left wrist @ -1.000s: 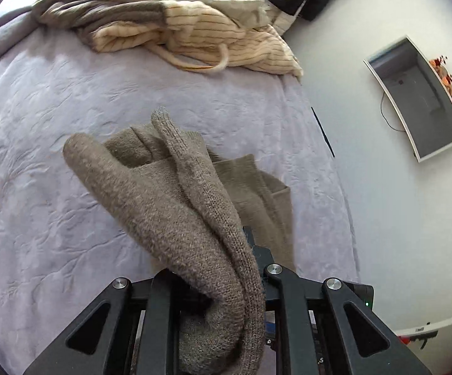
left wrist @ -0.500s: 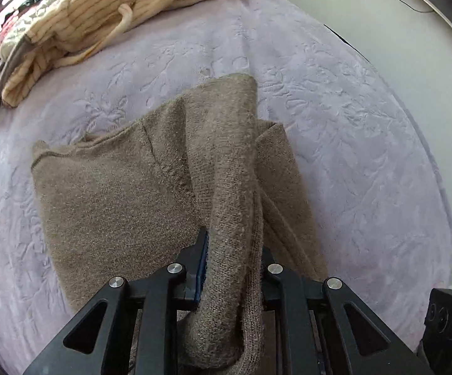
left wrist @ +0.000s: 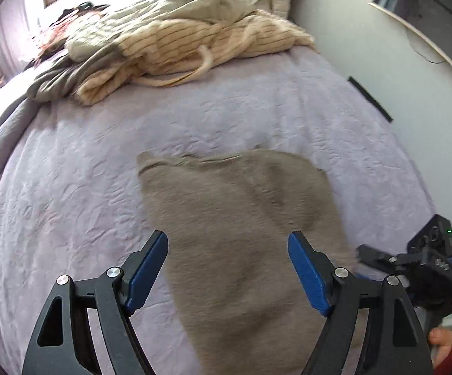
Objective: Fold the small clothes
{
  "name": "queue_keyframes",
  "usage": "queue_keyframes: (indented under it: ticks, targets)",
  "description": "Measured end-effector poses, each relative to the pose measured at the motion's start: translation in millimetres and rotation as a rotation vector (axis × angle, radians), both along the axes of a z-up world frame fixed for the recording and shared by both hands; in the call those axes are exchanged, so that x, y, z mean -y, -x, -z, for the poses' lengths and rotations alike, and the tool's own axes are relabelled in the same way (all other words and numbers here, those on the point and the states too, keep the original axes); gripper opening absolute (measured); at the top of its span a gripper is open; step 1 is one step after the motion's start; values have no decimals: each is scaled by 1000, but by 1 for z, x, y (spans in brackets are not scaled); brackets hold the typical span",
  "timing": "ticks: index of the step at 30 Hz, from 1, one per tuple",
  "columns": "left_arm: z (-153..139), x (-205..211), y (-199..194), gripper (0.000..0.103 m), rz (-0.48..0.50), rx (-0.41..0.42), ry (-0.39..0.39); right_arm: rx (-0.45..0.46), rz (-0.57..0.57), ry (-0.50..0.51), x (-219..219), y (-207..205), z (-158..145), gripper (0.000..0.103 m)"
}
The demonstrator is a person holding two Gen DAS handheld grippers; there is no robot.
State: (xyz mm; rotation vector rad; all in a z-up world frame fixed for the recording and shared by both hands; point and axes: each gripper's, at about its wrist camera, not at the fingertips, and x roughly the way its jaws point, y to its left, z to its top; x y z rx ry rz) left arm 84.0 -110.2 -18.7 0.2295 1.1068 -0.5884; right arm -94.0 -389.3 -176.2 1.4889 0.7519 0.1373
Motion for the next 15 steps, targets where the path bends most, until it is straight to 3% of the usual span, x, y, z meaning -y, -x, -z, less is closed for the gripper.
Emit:
queue_keyframes:
  ticks: [3,6,7,8,9,12,15]
  targets:
    - [31,-28,-17,80,-114,-5,-70,4,-57,36,-4,-25,-5,62]
    - [55,-40,-28,80,-148,-15,-132,-49,-142,138,-13,-55,-15,62]
    - [60,-42,-30,80,-153,-13,-144,-78,-172,198,-18,-70,-18,53]
    - [61,-43,-30,80,-157,-11,-139,-107,-197,271,-20,-77,-23,37]
    - [60,-42,-31,80,-160,-7,-132,-146,-233,363,-24,-87,-33,15]
    - [52,-36,-27,80,-136,20,-99,-75,-262,473,-30,-93,-62,14]
    - [59,-19,-20,80,-77,39,-129,-62,-238,542,-23,-94,-74,14]
